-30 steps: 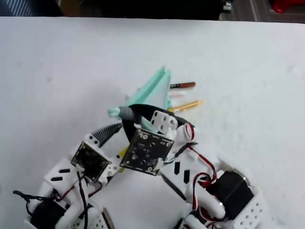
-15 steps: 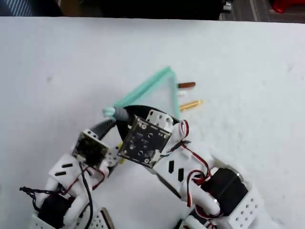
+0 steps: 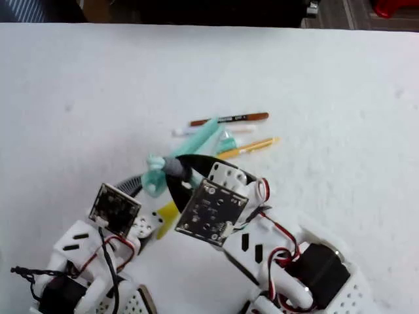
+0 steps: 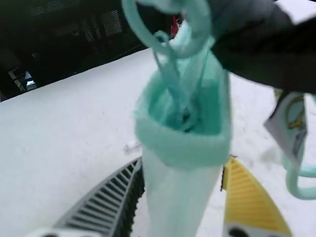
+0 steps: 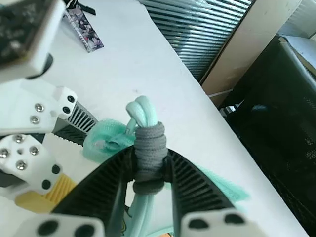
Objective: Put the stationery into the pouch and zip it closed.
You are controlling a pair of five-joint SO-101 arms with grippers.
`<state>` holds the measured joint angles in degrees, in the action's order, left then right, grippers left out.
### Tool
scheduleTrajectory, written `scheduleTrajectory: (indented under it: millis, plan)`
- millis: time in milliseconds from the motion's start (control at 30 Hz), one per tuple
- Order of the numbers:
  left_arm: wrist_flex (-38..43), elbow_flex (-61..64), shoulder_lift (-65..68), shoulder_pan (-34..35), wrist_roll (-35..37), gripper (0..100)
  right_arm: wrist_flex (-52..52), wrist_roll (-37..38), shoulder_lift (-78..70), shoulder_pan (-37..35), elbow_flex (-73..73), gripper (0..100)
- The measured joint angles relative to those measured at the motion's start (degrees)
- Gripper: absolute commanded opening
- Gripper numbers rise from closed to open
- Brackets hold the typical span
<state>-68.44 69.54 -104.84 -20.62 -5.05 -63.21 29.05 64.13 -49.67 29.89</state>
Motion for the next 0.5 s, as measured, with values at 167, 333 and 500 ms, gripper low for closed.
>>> scheduleTrajectory:
  millis: [167, 333, 500]
  plan:
    - [1.0, 0.5, 0.0, 0.1, 0.0, 24, 0.0, -0.1, 0.2, -0.1, 0.1, 1.5]
    - [1.5, 0.6, 0.0, 0.1, 0.0, 8, 1.1, -0.1, 0.2, -0.1, 0.1, 1.5]
    - [1.5, 0.6, 0.0, -0.2, 0.2, 3, 4.7, -0.1, 0.0, -0.2, 0.2, 1.5]
